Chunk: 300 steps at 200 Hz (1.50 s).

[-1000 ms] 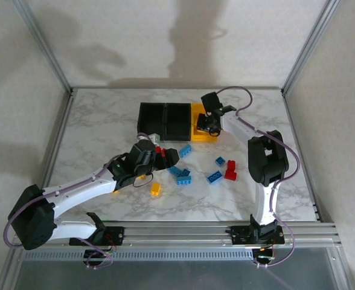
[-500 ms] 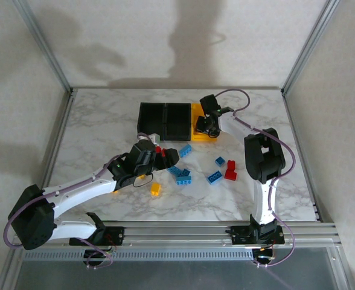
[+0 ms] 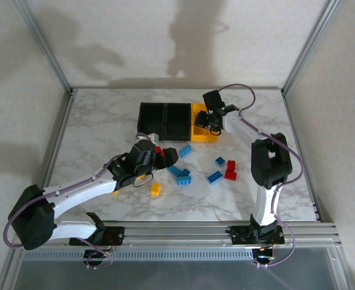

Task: Sort the legos into containers by color
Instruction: Place the lego in the container, then pick up the lego from the center of the table.

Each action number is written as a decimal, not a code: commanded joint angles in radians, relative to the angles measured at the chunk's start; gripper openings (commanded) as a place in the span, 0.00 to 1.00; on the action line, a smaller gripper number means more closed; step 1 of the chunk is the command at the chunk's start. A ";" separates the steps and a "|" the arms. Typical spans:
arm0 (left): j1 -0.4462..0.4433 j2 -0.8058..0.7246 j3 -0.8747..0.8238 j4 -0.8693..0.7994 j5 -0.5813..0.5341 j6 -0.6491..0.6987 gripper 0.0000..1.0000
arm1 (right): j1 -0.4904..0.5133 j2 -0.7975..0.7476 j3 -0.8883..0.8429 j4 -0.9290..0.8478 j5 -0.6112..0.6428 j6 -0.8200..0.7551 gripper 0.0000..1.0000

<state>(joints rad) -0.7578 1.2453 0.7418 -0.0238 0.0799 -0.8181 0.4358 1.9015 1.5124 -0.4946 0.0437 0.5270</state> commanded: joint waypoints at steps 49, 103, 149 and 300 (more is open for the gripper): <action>-0.006 -0.021 -0.003 -0.091 -0.071 -0.002 0.81 | 0.034 -0.269 -0.215 0.016 -0.017 -0.039 0.52; -0.015 0.057 0.033 -0.118 -0.095 -0.024 0.78 | 0.034 -0.417 -0.371 0.026 -0.050 -0.054 0.55; -0.050 0.129 0.067 -0.104 -0.083 -0.025 0.77 | 0.034 -0.465 -0.504 0.010 0.006 -0.052 0.60; -0.064 0.090 0.012 -0.097 -0.101 -0.032 0.77 | 0.034 -0.239 -0.555 0.063 0.059 -0.151 0.69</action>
<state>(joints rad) -0.8131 1.3689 0.7742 -0.1165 0.0029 -0.8368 0.4656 1.6283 0.9550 -0.4400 0.1051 0.4026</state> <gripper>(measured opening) 0.770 0.699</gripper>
